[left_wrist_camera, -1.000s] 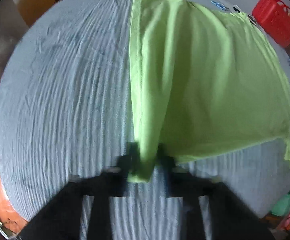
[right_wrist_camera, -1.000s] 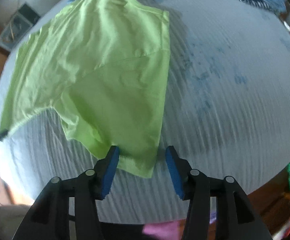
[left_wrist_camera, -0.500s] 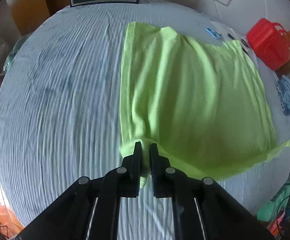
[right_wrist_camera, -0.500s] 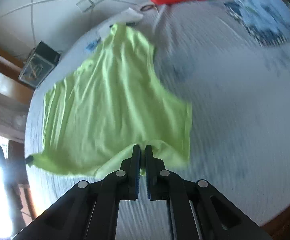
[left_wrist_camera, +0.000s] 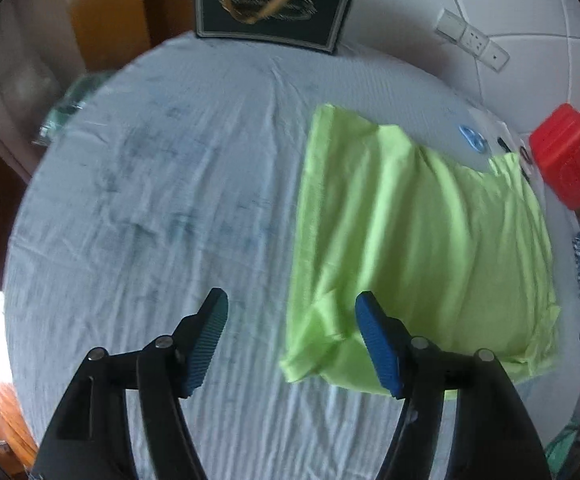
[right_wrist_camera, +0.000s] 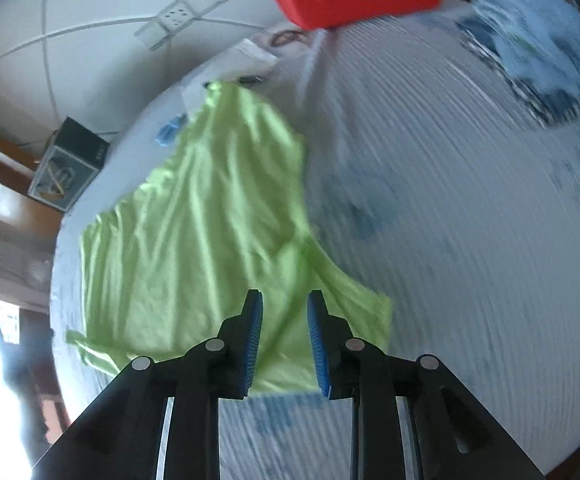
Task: Fold clothes
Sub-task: 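Lower the shirt onto the table and open both grippers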
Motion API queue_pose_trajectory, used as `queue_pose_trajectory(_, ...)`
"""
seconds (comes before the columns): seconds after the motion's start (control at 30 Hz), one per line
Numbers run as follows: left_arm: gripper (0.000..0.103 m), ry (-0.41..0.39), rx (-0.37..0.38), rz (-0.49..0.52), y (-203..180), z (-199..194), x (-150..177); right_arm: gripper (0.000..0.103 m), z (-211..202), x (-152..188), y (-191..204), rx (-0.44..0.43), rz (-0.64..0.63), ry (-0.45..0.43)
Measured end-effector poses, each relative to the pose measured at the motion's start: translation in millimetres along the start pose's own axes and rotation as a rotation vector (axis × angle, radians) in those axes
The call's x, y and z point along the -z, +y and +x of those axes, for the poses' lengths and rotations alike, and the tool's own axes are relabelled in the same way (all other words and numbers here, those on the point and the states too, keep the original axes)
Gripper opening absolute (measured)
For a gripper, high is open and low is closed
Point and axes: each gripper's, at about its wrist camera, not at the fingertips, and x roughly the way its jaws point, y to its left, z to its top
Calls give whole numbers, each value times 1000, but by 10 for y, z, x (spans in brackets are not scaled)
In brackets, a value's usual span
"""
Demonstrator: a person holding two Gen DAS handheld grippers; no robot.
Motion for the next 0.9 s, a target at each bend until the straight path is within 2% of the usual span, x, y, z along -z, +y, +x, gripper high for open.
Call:
queue_pose_trajectory(0.23, 66, 30, -50, 79, -114, 374, 416, 23, 152, 455, -435, 24, 103, 63)
queue_pose_trajectory(0.4, 64, 29, -79, 88, -233, 599, 515, 24, 202, 549, -500, 60, 121, 46)
queue_pose_trajectory(0.43, 53, 33, -86, 81, -231, 630, 523, 26, 215, 538, -490, 70, 118, 37)
queue_pose_trajectory(0.47, 48, 40, -78, 64, -227, 657, 517, 33, 234, 525, -473, 80, 111, 28)
queue_pose_trajectory(0.53, 23, 44, -78, 42, -257, 640, 490, 62, 297, 491, -414, 100, 88, 13)
queue_pose_trajectory(0.6, 11, 28, -106, 68, -323, 562, 459, 66, 403, 480, -354, 146, 60, 25)
queue_pose_trajectory(0.63, 11, 27, -98, 71, -329, 516, 445, 63, 449, 482, -318, 174, 39, 26)
queue_pose_trajectory(0.67, 10, 29, -84, 65, -312, 462, 432, 54, 488, 481, -276, 202, 13, 28)
queue_pose_trajectory(0.7, 10, 32, -71, 55, -284, 409, 420, 18, 508, 475, -229, 230, -13, 36)
queue_pose_trajectory(0.73, 10, 37, -59, 45, -244, 350, 411, 7, 500, 466, -206, 239, -22, 40)
queue_pose_trajectory(0.8, 10, 56, -35, 26, -136, 257, 423, 7, 399, 455, -221, 206, -8, 27)
queue_pose_trajectory(0.9, 10, 116, -8, 3, -5, 269, 493, 7, 152, 476, -348, 203, 20, 7)
